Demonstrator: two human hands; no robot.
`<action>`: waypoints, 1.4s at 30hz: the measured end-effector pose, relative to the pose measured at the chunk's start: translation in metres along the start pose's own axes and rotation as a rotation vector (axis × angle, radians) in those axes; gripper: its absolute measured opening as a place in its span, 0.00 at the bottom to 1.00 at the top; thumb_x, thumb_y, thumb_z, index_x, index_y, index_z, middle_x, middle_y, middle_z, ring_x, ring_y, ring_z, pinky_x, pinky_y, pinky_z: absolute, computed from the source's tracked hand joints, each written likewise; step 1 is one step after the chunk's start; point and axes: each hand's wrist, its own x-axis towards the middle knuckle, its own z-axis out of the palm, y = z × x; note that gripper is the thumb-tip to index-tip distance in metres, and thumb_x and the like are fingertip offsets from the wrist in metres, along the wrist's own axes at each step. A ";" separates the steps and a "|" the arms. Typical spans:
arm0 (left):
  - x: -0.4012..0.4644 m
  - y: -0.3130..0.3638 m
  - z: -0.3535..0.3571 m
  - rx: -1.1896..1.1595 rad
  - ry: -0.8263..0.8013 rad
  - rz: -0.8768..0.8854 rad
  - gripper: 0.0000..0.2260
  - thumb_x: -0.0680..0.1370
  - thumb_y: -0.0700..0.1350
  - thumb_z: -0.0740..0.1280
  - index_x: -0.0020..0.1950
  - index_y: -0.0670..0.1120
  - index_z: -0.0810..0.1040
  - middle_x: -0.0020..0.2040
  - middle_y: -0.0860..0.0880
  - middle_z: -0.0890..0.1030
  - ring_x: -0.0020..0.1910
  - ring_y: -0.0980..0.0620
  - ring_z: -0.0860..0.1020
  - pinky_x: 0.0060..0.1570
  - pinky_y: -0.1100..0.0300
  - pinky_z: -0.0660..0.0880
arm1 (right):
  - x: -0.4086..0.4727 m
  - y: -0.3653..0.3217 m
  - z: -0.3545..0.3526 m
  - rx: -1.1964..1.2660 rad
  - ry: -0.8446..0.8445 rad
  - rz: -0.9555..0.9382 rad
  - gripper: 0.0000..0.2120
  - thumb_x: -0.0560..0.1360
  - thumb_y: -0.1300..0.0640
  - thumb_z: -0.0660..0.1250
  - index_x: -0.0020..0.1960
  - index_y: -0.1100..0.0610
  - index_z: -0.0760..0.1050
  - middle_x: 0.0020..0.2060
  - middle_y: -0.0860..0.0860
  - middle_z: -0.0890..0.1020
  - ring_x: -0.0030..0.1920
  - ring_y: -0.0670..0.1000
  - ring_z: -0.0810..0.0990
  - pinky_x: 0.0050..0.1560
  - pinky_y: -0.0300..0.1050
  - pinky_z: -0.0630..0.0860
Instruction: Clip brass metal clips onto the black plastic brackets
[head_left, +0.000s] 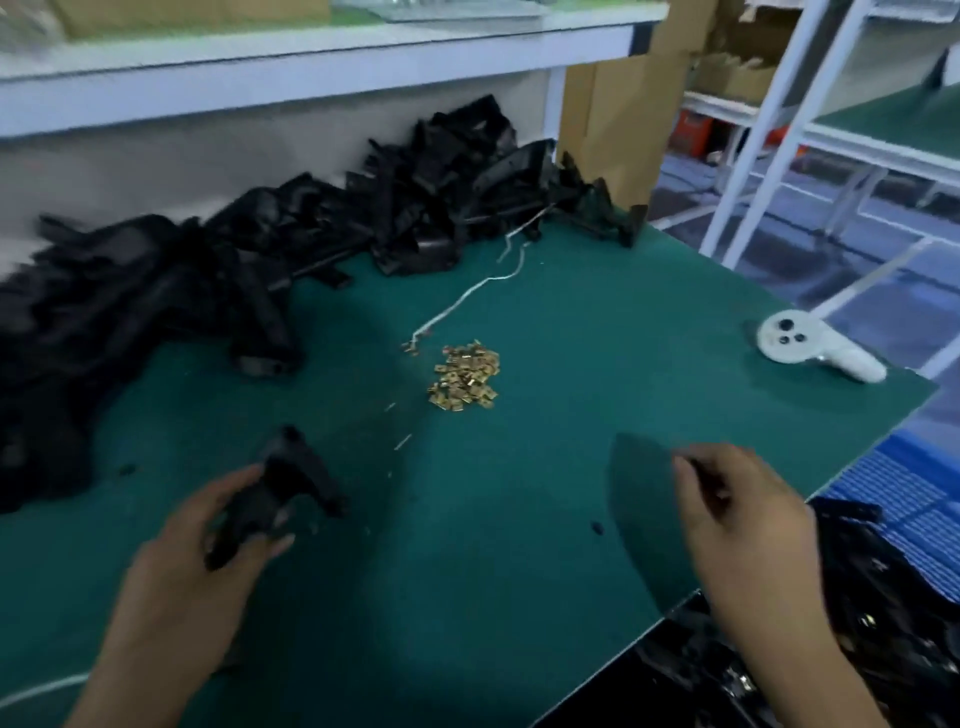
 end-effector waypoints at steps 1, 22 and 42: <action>-0.006 0.014 -0.003 0.011 0.069 -0.005 0.27 0.76 0.43 0.76 0.68 0.67 0.74 0.62 0.58 0.81 0.61 0.50 0.81 0.62 0.44 0.78 | 0.015 -0.018 0.016 0.049 -0.101 -0.112 0.01 0.78 0.56 0.72 0.48 0.53 0.82 0.42 0.47 0.83 0.42 0.51 0.82 0.45 0.41 0.74; -0.013 0.033 0.038 0.751 0.201 0.343 0.26 0.81 0.56 0.63 0.78 0.51 0.67 0.47 0.50 0.75 0.41 0.48 0.78 0.44 0.51 0.77 | 0.053 -0.098 0.152 0.149 -0.292 -0.066 0.13 0.77 0.57 0.75 0.50 0.55 0.71 0.42 0.50 0.80 0.43 0.54 0.80 0.44 0.53 0.80; -0.013 0.032 0.038 0.767 0.094 0.474 0.27 0.82 0.56 0.63 0.81 0.61 0.61 0.45 0.51 0.72 0.37 0.49 0.75 0.35 0.55 0.72 | -0.034 -0.108 0.110 1.325 -0.647 0.432 0.07 0.77 0.71 0.70 0.52 0.63 0.83 0.43 0.60 0.85 0.43 0.56 0.86 0.49 0.44 0.83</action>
